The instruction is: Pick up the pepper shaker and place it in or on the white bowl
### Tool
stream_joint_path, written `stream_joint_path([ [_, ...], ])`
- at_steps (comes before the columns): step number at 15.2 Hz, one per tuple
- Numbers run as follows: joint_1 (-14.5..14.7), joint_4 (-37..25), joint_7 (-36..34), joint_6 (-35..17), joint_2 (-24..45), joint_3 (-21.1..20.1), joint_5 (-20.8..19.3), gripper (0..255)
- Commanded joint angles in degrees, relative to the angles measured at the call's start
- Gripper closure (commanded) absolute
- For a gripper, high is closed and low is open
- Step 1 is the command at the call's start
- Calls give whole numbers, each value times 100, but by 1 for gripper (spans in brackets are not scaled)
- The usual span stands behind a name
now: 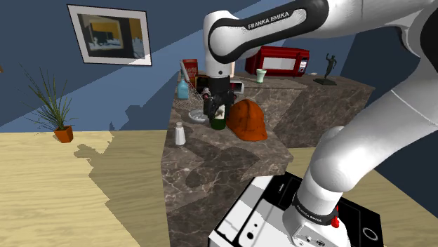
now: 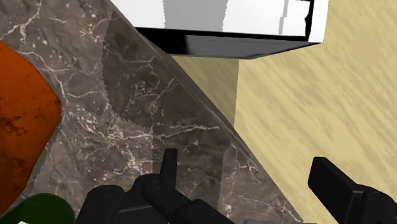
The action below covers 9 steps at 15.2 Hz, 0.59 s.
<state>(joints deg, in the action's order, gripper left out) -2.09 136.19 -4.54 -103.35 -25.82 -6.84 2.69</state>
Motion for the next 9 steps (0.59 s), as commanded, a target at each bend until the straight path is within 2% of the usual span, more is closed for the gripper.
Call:
stream_joint_path([
  [1,-47,-201,-147,-327,441,-65,-69,0],
  [9,-146,-1240,-882,-1232,2115,-290,-510,0],
])
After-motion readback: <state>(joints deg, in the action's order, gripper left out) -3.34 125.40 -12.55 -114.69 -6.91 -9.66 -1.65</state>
